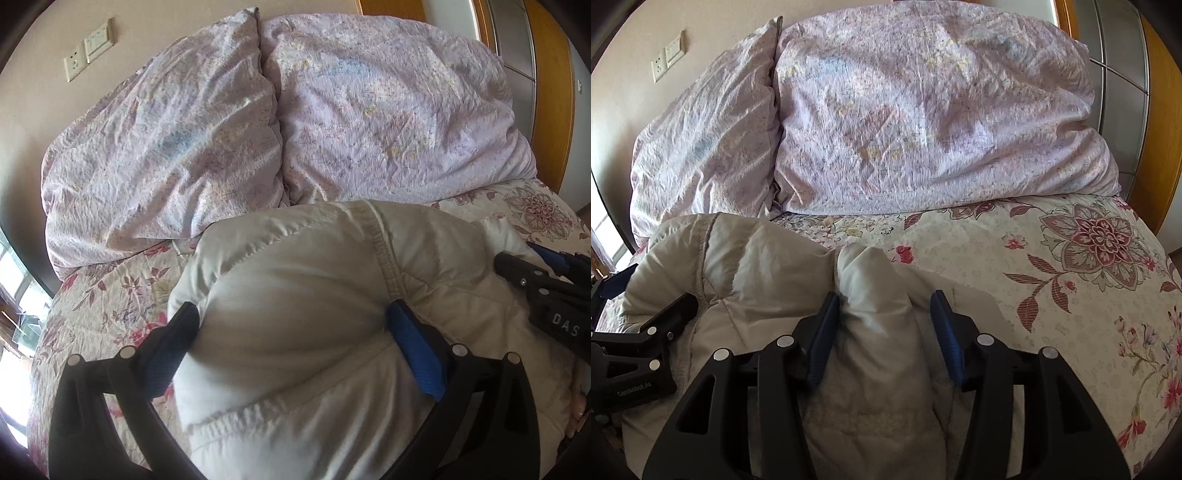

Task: Fold large clothes
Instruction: 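Lift and turn the folded jacket with both grippers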

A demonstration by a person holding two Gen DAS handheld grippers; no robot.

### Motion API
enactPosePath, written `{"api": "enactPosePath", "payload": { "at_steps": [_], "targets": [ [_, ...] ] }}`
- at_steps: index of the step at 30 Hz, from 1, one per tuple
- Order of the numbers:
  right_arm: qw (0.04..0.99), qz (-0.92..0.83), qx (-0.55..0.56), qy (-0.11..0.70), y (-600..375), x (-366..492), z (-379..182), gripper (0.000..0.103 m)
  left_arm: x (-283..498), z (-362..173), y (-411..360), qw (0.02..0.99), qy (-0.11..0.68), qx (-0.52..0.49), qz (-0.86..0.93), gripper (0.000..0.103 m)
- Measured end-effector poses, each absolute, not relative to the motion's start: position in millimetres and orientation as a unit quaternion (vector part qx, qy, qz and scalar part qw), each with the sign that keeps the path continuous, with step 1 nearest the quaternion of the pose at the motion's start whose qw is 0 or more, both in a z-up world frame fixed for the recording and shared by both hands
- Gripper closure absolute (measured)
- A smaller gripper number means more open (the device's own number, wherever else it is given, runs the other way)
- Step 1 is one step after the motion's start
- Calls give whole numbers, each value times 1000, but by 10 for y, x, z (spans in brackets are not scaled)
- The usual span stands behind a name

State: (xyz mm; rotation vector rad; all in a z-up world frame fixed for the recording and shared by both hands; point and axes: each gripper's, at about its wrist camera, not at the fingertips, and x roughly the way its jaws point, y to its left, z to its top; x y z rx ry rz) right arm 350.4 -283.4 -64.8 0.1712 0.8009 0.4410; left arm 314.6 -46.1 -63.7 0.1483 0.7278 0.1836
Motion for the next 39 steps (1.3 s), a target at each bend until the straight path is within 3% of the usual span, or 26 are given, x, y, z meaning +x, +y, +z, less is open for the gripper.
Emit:
{"api": "enactPosePath", "payload": {
  "at_steps": [6,16,27,28,30,31,32,39],
  "targets": [
    [895,265,82,349,-3016,2954,-445,50,2809,-501,-452,934,352,44,35,2],
    [879,250,58,401,-2953,2831,-764,49,2688,-735,-749,937,318,128,64,2],
    [870,239,72,424,-2968,2830,-759,47,2616,-742,-628,944,309,104,38,2],
    [860,247,83,439,-3019,2867,-713,45,2582,-694,-572,945,314,89,27,2],
    [834,265,135,465,-3217,2949,-616,32,2502,-586,-376,944,328,38,-6,2],
    [825,269,164,469,-3325,2967,-582,15,2470,-542,-262,941,337,11,-19,2],
    [818,273,191,468,-3444,2980,-548,5,2449,-512,-154,938,346,-14,-29,2],
    [745,264,273,549,-3870,3216,-764,1,2404,-562,671,898,400,-170,-66,2]
  ]
}}
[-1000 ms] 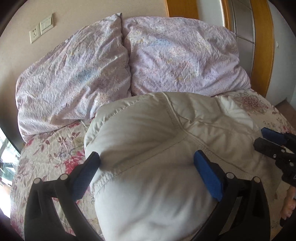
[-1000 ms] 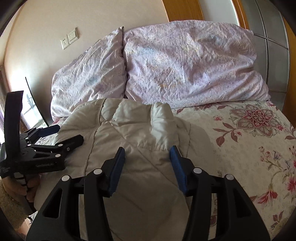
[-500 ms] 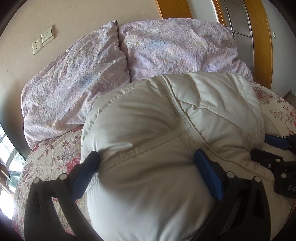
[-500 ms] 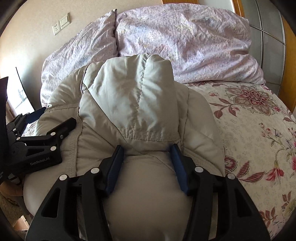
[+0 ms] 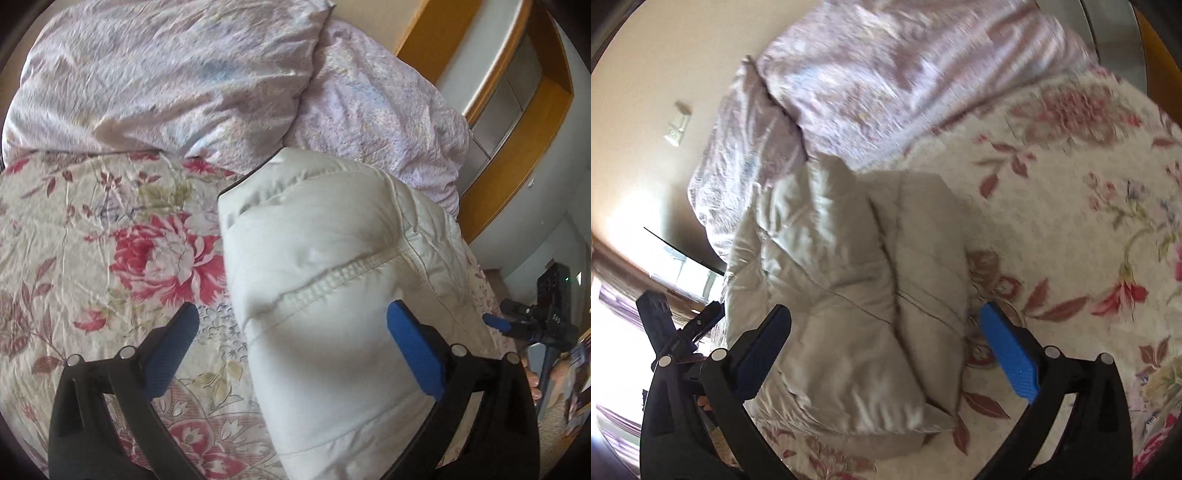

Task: Fold large clothes
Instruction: 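Lift and turn the folded jacket with both grippers, then carry the held jacket bundle with both grippers toward the pillows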

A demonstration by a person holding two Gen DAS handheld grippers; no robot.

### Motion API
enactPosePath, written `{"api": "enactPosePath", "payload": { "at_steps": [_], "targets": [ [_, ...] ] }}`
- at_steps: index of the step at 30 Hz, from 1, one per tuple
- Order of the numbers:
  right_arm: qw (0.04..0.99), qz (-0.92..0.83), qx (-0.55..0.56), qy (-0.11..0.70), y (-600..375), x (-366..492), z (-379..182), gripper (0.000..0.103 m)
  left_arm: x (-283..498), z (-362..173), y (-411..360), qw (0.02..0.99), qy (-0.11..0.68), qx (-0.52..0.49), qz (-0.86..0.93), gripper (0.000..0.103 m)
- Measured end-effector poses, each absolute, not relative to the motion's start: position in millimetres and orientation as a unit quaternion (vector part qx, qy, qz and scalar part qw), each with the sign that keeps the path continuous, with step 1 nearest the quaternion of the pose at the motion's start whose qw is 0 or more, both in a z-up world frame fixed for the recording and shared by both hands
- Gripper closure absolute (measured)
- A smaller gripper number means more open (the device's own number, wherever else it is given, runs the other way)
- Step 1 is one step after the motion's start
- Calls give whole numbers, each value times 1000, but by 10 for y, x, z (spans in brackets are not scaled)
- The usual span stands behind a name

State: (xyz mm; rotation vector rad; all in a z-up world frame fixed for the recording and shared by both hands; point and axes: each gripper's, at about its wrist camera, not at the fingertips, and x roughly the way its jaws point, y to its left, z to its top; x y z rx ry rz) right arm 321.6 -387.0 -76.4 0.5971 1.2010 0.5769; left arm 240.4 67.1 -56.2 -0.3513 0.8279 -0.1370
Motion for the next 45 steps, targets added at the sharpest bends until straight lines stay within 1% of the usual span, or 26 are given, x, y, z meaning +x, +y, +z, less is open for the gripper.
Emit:
{"api": "enactPosePath", "payload": {
  "at_steps": [5,8,15,23,26,30,37,45],
  "targets": [
    [682,286,307,599,-3830,3325,-1032,1,2429,-724,866,866,424,-243,-109,2],
    [659,299,312,615,-3753,3378,-1127,1,2456,-817,792,855,439,-248,-122,2],
    [624,317,318,639,-3567,3464,-1286,1,2514,-925,724,838,446,-275,-150,2],
    [610,353,293,646,-3240,3526,-1254,1,2577,-1114,814,807,454,-330,-182,2],
    [610,369,279,643,-3178,3526,-1217,1,2564,-1103,854,806,456,-326,-188,2],
    [591,375,304,647,-3198,3610,-1339,1,2611,-1061,834,809,464,-303,-194,2],
    [595,376,318,635,-3270,3579,-1390,1,2702,-1060,789,816,460,-294,-192,2],
    [602,383,303,632,-3247,3510,-1362,1,2668,-1211,830,804,445,-337,-204,2]
  ]
}}
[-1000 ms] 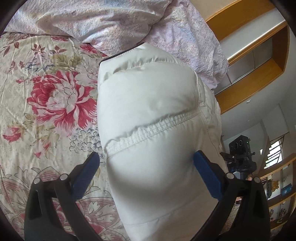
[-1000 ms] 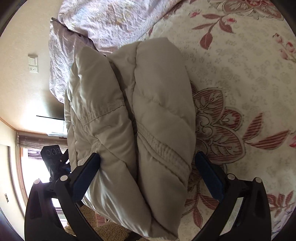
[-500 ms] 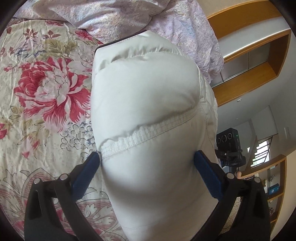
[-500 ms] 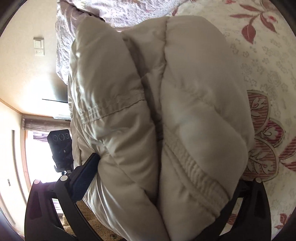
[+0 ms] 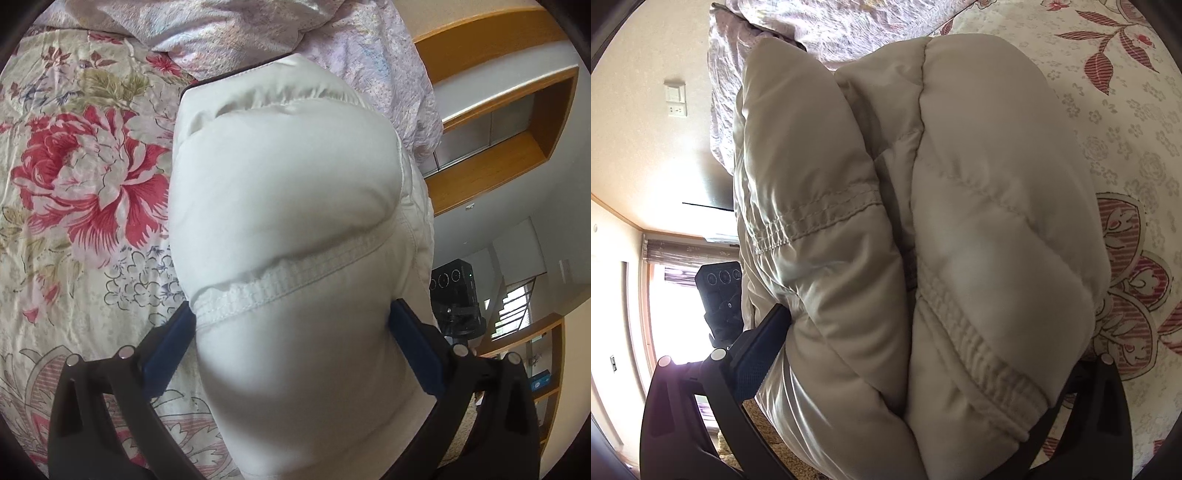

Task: Fold large clothes
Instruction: 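Carry the held jacket bundle with both grippers toward the pillows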

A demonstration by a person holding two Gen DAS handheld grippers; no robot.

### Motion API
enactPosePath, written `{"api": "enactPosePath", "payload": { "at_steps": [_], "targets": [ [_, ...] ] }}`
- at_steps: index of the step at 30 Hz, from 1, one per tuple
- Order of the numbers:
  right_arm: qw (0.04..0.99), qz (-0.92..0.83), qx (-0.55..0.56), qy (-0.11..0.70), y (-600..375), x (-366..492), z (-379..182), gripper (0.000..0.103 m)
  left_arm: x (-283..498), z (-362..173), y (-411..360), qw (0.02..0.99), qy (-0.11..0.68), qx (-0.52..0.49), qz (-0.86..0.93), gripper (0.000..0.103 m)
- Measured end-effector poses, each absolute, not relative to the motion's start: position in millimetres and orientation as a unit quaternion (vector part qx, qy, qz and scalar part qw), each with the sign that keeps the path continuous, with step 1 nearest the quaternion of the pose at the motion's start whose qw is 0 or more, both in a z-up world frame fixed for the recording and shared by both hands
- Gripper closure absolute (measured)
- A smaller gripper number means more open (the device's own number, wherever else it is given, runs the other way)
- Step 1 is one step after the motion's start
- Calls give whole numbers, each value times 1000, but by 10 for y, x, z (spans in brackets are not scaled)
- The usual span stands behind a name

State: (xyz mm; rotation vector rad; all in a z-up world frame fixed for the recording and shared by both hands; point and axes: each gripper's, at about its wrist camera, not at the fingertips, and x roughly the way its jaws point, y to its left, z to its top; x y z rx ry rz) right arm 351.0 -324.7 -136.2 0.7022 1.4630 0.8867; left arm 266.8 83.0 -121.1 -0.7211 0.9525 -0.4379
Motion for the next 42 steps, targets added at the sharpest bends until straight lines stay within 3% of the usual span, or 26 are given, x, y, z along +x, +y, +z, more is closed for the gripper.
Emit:
{"api": "enactPosePath", "payload": {
  "at_steps": [5,10,19,27,37,39,41,42],
  "targets": [
    [611,397,312,609,-3156,3439,-1317,3,2659,-1316,830,783,438,-390,-207,2],
    [609,426,333,580,-3204,3292,-1276,23,2601,-1169,792,794,428,-377,-213,21],
    [611,456,353,542,-3082,3306,-1074,38,2536,-794,883,832,386,-338,-209,27],
    [616,470,328,540,-2508,3802,-883,38,2742,-622,1357,855,350,-344,-166,27],
    [632,453,296,555,-2032,4178,-1041,38,3012,-867,1775,865,355,-337,-106,26],
    [645,431,293,559,-2012,4166,-1089,31,3052,-913,1812,867,361,-330,-94,22],
    [664,403,289,560,-2056,4112,-1115,13,3074,-918,1816,873,365,-313,-80,13],
    [672,396,286,556,-2092,4069,-1098,11,3071,-885,1808,881,365,-292,-69,8]
  ]
}}
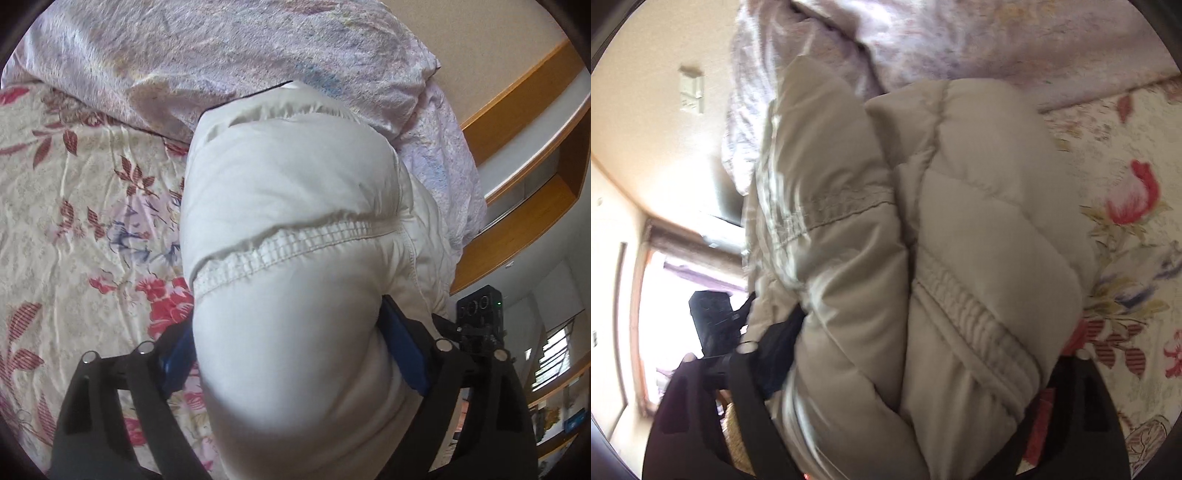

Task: Fold large clothes
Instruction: 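Carry the held jacket bundle with both grippers toward the pillows, then lower the jacket bundle with both grippers onto the bedspread near the pillows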

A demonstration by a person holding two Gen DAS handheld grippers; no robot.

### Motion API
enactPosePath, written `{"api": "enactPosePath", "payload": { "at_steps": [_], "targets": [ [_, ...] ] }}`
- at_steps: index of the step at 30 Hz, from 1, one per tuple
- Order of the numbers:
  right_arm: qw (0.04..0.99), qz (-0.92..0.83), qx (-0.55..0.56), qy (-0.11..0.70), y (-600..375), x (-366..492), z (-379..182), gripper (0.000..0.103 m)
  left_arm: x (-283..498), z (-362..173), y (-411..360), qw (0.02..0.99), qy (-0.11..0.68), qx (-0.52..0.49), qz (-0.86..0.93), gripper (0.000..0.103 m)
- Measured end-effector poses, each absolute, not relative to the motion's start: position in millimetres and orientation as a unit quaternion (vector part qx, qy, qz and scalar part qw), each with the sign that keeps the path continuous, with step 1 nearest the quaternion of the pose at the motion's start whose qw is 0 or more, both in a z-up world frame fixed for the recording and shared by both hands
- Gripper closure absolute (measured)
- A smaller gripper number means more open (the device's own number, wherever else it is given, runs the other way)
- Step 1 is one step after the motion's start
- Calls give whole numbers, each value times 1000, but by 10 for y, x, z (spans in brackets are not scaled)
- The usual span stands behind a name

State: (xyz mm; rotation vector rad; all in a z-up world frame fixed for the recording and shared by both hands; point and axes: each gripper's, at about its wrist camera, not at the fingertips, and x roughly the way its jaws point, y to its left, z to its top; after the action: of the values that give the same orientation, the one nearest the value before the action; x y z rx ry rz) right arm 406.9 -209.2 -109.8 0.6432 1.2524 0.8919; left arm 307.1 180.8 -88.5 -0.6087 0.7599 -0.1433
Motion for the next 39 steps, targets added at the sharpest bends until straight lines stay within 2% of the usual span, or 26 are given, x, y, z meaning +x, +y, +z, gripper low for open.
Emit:
{"api": "enactPosePath", "payload": {
  "at_steps": [2,5,9,10,12,16,22,25,27,30,34,39],
  "targets": [
    [691,375,278,552,-2182,3988,-1011,9,3028,-789,1761,898,361,-250,-43,4],
    [739,329,259,528,-2505,3873,-775,8,2913,-617,1710,915,352,-197,1,3],
    [844,240,211,431,-2847,3631,-268,9,2715,-362,1565,940,314,-97,90,3],
    [857,249,193,407,-2807,3554,-157,15,2669,-310,1497,945,301,-74,103,3],
    [874,282,129,373,-2549,3380,18,20,2654,-220,1337,951,285,-44,109,3],
    [898,304,1,318,-1915,3228,78,39,2805,-148,973,952,283,7,113,3],
    [896,326,-15,302,-1545,3419,19,57,3019,-303,846,942,312,33,119,2],
    [899,318,-14,300,-1488,3559,-1,73,3063,-391,908,943,313,19,113,2],
    [902,326,9,284,-1525,3582,107,74,3087,-419,934,944,312,11,111,2],
    [901,328,-12,283,-1378,3734,129,74,3138,-461,933,943,315,6,109,2],
    [886,313,-47,339,-1199,3943,-209,73,3198,-519,945,941,322,-11,98,2],
    [888,321,-20,329,-1272,3951,-506,73,3261,-590,861,943,320,1,96,2]
  ]
}}
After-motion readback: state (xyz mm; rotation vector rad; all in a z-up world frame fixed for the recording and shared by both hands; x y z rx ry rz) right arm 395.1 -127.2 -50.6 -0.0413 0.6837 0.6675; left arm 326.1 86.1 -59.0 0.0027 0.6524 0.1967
